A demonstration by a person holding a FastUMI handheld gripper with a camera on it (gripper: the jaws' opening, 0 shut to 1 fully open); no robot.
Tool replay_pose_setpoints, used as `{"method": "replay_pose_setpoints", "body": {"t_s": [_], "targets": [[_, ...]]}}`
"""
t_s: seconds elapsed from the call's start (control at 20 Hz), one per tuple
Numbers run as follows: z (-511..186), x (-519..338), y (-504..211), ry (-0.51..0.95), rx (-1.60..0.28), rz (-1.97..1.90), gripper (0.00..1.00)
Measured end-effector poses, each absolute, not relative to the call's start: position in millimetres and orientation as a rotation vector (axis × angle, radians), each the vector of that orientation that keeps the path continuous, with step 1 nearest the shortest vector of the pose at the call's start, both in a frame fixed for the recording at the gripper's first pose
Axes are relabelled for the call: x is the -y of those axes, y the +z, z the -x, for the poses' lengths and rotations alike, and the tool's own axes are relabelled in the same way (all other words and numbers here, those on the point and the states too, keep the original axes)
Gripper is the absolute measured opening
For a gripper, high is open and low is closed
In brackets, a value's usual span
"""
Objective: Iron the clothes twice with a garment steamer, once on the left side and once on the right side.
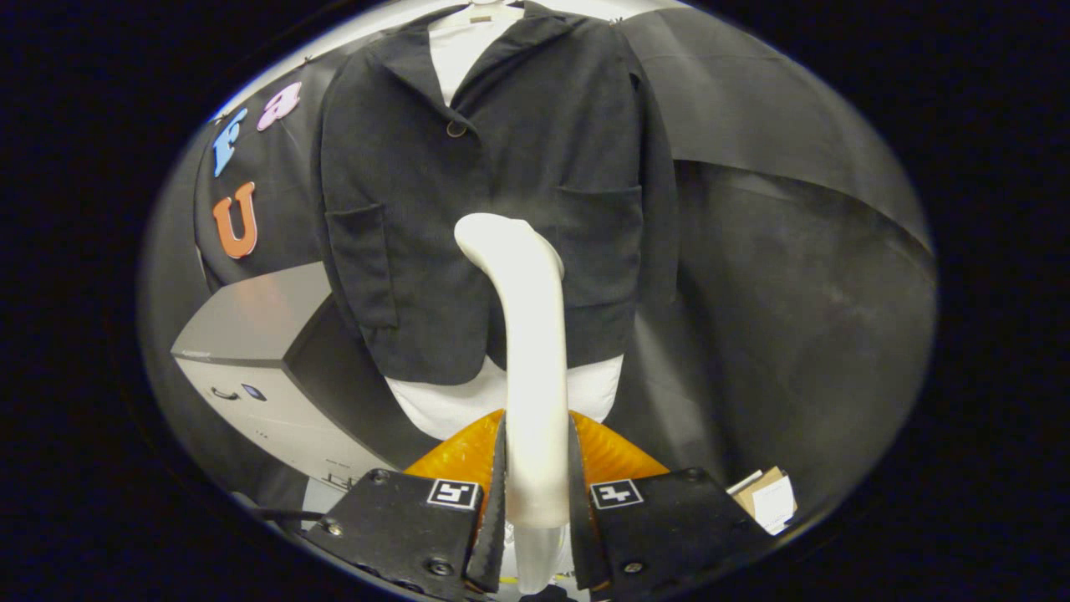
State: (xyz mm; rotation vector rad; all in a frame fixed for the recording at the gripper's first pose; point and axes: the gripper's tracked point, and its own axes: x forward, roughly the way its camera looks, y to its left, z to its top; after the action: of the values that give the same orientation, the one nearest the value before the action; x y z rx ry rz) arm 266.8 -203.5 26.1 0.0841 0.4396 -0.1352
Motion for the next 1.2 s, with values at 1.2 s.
{"method": "replay_pose_setpoints", "body": {"t_s": [1.2], "targets": [[-207.0, 162.3, -55.5, -0.182, -0.462, -0.214, 0.35]]}}
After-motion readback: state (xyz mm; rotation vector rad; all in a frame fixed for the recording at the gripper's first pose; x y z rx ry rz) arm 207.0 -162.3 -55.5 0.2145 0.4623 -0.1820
